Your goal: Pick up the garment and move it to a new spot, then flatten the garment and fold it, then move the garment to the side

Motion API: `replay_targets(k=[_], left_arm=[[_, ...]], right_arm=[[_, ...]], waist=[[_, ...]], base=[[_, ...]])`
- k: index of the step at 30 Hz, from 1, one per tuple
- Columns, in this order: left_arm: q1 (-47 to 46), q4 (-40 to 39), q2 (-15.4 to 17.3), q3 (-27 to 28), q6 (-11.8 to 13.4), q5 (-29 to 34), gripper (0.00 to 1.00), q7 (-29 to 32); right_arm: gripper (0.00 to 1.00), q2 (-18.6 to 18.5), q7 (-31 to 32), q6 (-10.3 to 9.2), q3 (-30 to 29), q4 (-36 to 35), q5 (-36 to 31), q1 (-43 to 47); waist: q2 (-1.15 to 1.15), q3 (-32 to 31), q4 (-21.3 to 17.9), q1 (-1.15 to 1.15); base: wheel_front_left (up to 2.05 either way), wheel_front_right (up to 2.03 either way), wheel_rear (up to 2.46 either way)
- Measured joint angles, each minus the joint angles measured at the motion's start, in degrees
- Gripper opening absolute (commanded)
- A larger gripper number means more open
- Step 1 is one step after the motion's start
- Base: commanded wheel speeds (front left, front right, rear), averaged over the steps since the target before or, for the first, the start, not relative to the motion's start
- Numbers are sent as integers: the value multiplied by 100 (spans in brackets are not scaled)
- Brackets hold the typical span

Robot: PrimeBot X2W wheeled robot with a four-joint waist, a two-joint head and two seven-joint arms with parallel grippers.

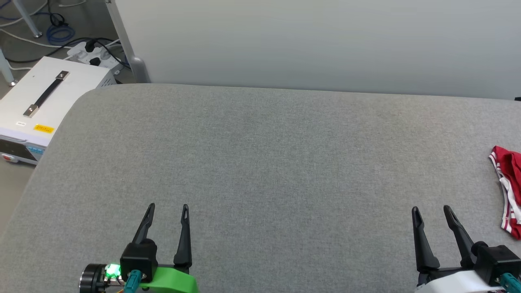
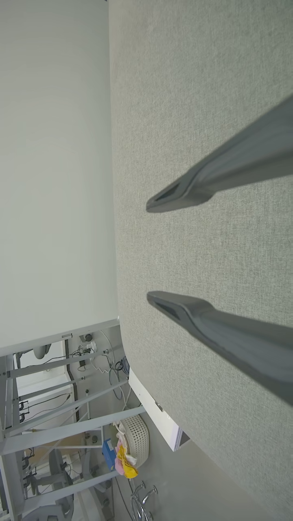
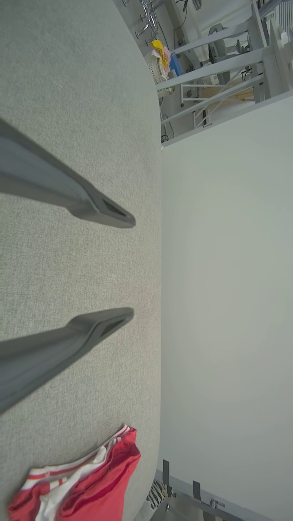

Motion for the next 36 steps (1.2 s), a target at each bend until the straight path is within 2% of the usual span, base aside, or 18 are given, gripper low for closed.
replay_targets(k=[10, 11, 36], left_arm=[[82, 11, -26, 11, -60, 1, 100, 0], [82, 11, -29, 15, -67, 1, 0, 0], [65, -41, -42, 97, -90, 16, 0, 238]], right_arm=[[100, 45, -1, 0, -45, -25, -76, 110], [0, 51, -1, 0, -47, -25, -79, 113], [0, 49, 220, 0, -25, -19, -154, 73]], waist=[[0, -82, 41, 0], [0, -82, 44, 0], [0, -77, -47, 0]], base=[[0, 0, 0], [0, 0, 0], [0, 0, 0]])
